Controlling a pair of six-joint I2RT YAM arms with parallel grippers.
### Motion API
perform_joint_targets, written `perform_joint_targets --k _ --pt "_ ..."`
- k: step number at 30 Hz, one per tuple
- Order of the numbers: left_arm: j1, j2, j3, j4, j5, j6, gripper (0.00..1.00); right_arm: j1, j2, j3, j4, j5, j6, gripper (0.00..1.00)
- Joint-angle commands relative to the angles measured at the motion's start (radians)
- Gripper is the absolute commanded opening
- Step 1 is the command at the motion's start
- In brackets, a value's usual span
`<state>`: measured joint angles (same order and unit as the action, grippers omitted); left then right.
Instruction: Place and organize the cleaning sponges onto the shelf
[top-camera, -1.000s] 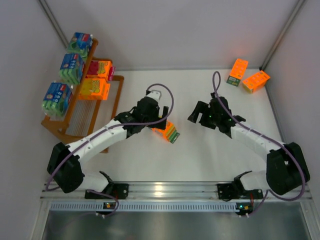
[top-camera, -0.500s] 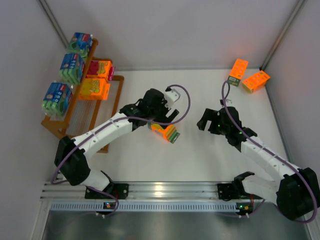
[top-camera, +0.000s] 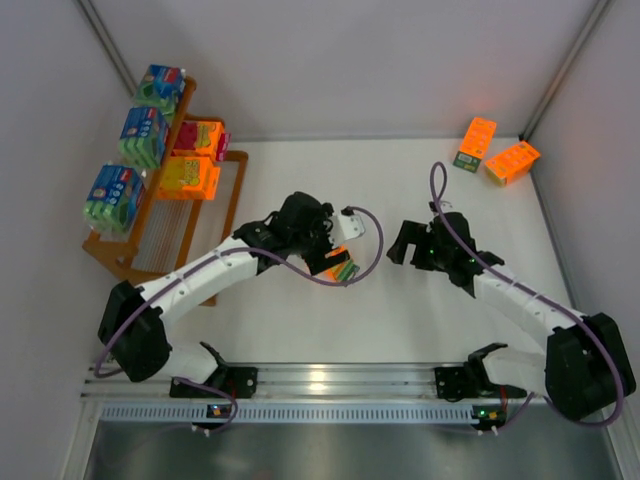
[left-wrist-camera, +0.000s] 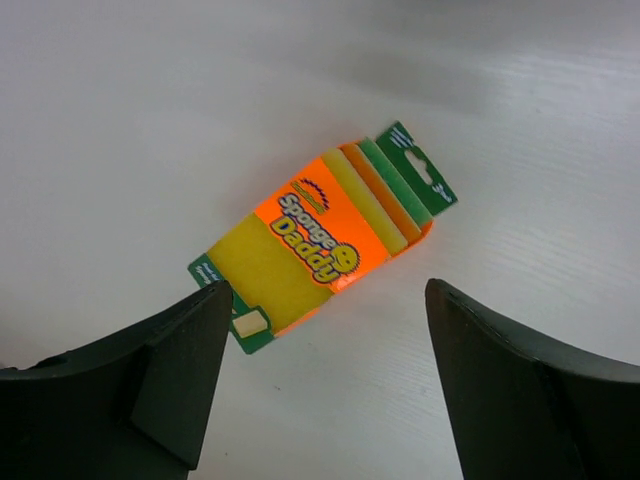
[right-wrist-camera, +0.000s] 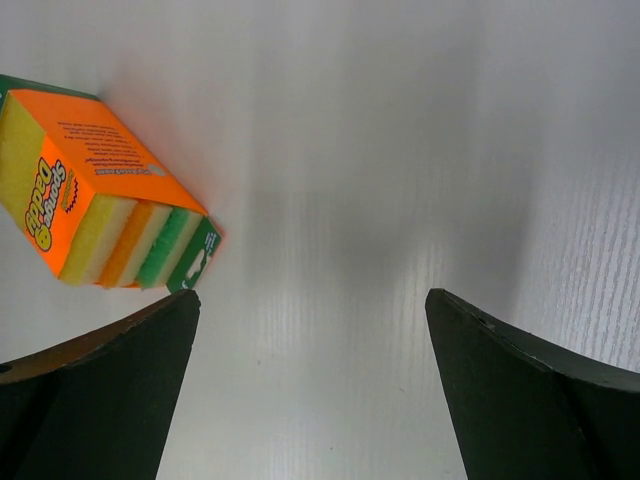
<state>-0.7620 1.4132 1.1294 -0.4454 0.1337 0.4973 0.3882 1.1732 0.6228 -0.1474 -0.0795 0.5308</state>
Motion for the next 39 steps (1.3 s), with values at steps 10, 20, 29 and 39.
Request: perform_joint_targets --k 10,20,29,39 --pt "0.023 -0.023 -0.028 0.036 0.130 0.308 0.84 -0.012 0.020 0.014 0.091 -0.011 -0.006 0.99" --pt "0.021 0.129 0.093 0.106 -0.180 -0.115 0.98 -0.012 0.051 -0.025 0.178 -0.077 0.032 0.99" --pt "0.007 0.224 0.172 0.042 -0.316 -0.668 0.97 -0.014 0.075 -0.008 0.152 -0.074 0.020 0.99" --pt "-0.072 0.254 0.104 0.037 -0.376 -0.599 0.98 -0.017 0.083 -0.015 0.124 -0.049 0.040 0.99"
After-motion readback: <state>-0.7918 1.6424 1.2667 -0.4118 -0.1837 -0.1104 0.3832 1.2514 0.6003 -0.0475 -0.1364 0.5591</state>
